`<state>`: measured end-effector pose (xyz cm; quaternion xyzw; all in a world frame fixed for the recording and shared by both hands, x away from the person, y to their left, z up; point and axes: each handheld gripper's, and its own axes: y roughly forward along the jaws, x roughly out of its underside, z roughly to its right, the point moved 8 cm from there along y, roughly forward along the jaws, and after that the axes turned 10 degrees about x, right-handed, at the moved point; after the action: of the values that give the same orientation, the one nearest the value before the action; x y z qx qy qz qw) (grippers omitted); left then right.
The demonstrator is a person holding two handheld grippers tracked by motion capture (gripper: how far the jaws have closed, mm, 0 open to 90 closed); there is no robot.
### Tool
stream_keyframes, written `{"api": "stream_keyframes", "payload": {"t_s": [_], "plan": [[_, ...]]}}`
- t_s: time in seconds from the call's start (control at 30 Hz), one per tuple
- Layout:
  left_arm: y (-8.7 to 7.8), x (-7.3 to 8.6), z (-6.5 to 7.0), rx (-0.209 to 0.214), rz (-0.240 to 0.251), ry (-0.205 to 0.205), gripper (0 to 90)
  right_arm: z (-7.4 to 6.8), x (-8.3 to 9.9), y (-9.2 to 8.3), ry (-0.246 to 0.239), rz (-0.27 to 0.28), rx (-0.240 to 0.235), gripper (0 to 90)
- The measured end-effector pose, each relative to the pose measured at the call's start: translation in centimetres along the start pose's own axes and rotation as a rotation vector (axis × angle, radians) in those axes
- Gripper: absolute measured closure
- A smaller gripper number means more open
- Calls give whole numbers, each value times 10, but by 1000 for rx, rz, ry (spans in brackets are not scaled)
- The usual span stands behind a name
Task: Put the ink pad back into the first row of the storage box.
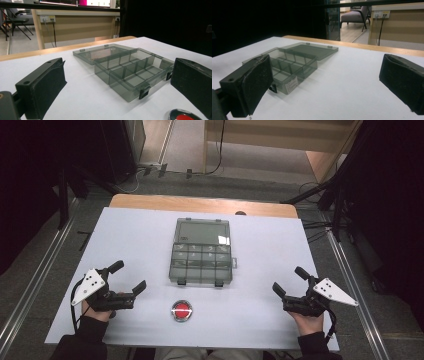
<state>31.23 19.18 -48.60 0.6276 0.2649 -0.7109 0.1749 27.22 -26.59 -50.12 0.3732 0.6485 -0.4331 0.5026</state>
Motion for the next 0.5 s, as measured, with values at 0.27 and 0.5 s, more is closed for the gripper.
{"api": "stream_keyframes", "payload": {"t_s": [0.27,0.5], "plan": [[0,0,0,0,1,0,0,-2,2,1,-3,-16,-12,0],[0,0,0,2,1,-1,0,-5,4,3,-12,-30,-23,0]]}}
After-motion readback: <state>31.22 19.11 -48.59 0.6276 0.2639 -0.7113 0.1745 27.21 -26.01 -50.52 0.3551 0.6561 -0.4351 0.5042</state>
